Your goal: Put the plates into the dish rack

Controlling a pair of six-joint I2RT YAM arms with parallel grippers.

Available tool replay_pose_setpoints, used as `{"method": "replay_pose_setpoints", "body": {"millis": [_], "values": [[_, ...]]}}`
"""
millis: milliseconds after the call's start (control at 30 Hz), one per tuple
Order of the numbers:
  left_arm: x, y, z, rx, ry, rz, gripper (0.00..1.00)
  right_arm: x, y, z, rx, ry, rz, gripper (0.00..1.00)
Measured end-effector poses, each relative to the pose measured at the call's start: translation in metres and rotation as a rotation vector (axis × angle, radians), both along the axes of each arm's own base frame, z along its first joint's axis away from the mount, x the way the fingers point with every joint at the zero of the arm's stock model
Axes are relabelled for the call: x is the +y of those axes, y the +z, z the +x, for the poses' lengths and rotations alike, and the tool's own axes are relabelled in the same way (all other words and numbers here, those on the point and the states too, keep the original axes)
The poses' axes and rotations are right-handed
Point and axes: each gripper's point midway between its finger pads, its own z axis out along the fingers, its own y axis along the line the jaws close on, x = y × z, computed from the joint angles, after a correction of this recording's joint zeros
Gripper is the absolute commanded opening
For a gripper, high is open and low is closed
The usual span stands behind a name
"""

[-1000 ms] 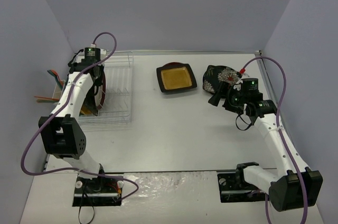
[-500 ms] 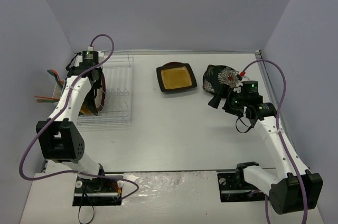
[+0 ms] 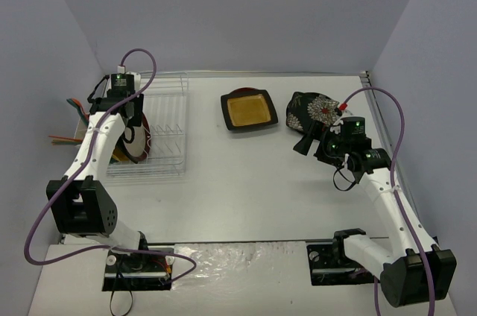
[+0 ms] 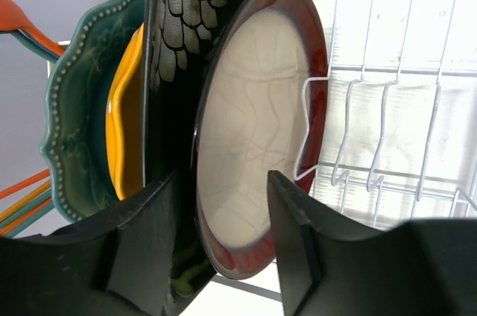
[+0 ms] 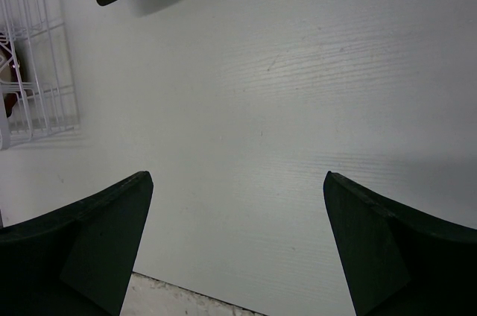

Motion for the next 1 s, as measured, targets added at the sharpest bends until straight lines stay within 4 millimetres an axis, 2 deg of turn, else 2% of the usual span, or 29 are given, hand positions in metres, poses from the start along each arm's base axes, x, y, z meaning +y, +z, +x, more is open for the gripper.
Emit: {"method": "replay_pose_setpoints", "body": {"millis": [100,233,467,567,700,867,933,1000], "values": [[-0.004,0.001,0.000,-0.008,-0.009,-0.020,0.63,0.000,0.001,0.000,-0.004,-0.001,0.001,0.95],[-0.012,0.009,-0.002,-0.042,-0.014,-0.069,0.70,0.000,0.003,0.000,-0.008,-0.006,0.005,0.95],[-0.022,0.044,-0.018,-0.139,-0.001,-0.147,0.81,-0.010,0.000,0.004,-0.007,-0.070,-0.028,0.96],[-0.025,0.059,-0.026,-0.180,0.012,-0.175,0.86,-0.018,-0.002,0.009,-0.003,-0.117,-0.050,1.00],[-0.031,0.081,-0.038,-0.245,0.018,-0.227,0.92,-0.028,-0.003,0.024,0.008,-0.189,-0.083,1.00],[-0.045,0.111,-0.062,-0.340,-0.003,-0.318,0.93,-0.042,-0.013,0.049,0.028,-0.286,-0.103,1.00],[-0.052,0.119,-0.071,-0.370,-0.024,-0.358,0.93,-0.050,-0.019,0.061,0.043,-0.331,-0.105,0.99],[-0.059,0.118,-0.082,-0.379,-0.042,-0.393,0.93,-0.060,-0.028,0.074,0.060,-0.376,-0.103,0.97]]}}
